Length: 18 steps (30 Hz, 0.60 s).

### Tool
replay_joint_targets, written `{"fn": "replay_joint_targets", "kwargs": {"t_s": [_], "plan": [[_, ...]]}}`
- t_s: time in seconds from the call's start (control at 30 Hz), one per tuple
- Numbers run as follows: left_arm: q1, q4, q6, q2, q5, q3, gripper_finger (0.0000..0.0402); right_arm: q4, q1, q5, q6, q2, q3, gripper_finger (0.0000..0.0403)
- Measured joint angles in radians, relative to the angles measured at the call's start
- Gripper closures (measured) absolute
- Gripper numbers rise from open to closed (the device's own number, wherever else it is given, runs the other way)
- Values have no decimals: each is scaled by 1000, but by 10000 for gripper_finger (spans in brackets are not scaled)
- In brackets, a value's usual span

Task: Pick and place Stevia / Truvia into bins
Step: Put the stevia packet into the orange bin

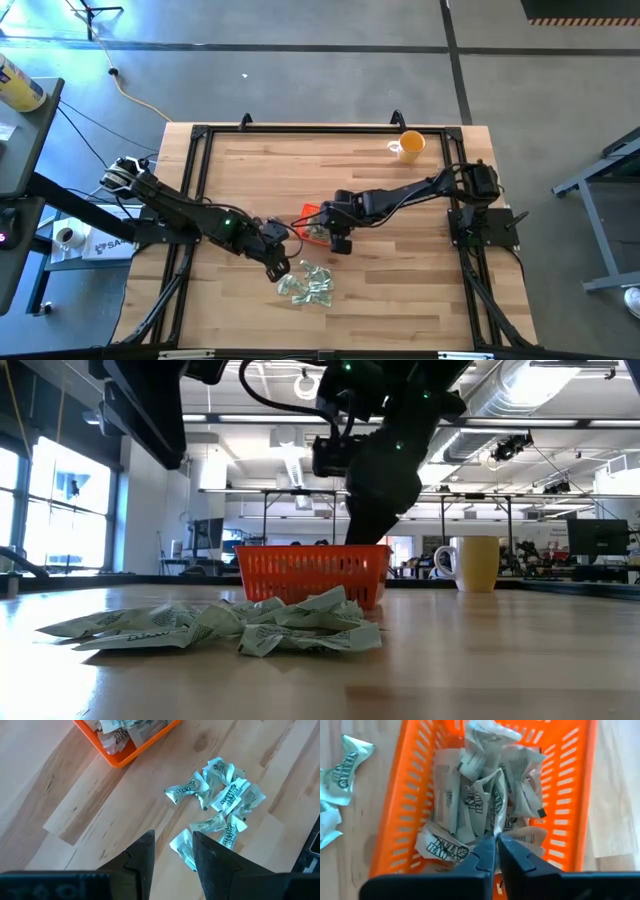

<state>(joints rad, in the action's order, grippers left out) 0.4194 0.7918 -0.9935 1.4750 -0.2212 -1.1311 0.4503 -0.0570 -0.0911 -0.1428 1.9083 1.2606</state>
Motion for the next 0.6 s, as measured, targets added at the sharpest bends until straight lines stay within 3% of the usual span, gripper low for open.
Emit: {"fn": "replay_joint_targets", "kwargs": {"t_s": [0.1,0.23,0.4,0.6], "plan": [[0,0,6,0,-7,0,236,-6,-4,2,-12,-25,0,393],[0,0,19,0,-9,0,236,-12,-23,45,-13,-82,21,363],[0,-22,36,0,4,0,236,47,-59,47,-38,-141,31,278],[1,-157,256,65,28,0,236,188,-138,46,-51,-170,25,157]]}}
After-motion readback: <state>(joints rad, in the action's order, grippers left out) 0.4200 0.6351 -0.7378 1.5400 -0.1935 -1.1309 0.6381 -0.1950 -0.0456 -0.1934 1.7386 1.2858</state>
